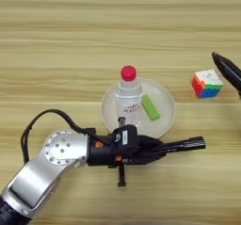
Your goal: Move the objects on the table
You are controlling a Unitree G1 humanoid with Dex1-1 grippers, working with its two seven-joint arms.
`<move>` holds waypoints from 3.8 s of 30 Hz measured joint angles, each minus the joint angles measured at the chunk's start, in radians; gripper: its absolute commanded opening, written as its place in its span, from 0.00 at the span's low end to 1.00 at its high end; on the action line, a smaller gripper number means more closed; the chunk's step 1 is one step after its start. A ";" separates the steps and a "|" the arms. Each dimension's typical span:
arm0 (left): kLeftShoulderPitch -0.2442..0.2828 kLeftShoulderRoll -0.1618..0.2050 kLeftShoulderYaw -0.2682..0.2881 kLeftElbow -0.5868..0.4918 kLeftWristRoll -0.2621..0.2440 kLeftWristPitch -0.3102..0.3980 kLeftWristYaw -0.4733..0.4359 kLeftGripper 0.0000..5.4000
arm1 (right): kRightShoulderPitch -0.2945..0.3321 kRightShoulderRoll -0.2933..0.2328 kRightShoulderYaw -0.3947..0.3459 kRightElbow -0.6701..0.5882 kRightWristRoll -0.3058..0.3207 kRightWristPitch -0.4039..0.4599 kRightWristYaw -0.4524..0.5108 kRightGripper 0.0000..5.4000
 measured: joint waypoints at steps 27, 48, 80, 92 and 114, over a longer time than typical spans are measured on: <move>-0.026 0.044 -0.015 0.020 0.072 0.022 -0.047 0.15 | -0.022 -0.331 0.465 -0.243 -0.385 0.076 0.441 1.00; -0.026 0.044 -0.016 0.020 0.079 0.024 -0.046 0.15 | -0.071 -0.270 0.623 -0.115 -0.663 -0.016 0.421 0.93; -0.027 0.044 -0.015 0.007 0.093 0.029 -0.046 0.15 | -0.088 -0.232 0.654 -0.062 -0.756 -0.012 0.411 0.29; -0.027 0.043 -0.014 -0.002 0.093 0.047 -0.041 0.15 | -0.088 -0.230 0.654 -0.059 -0.762 -0.011 0.397 0.22; -0.027 0.038 -0.014 -0.001 0.099 0.047 -0.035 0.34 | -0.087 -0.224 0.651 -0.052 -0.741 -0.011 0.401 0.21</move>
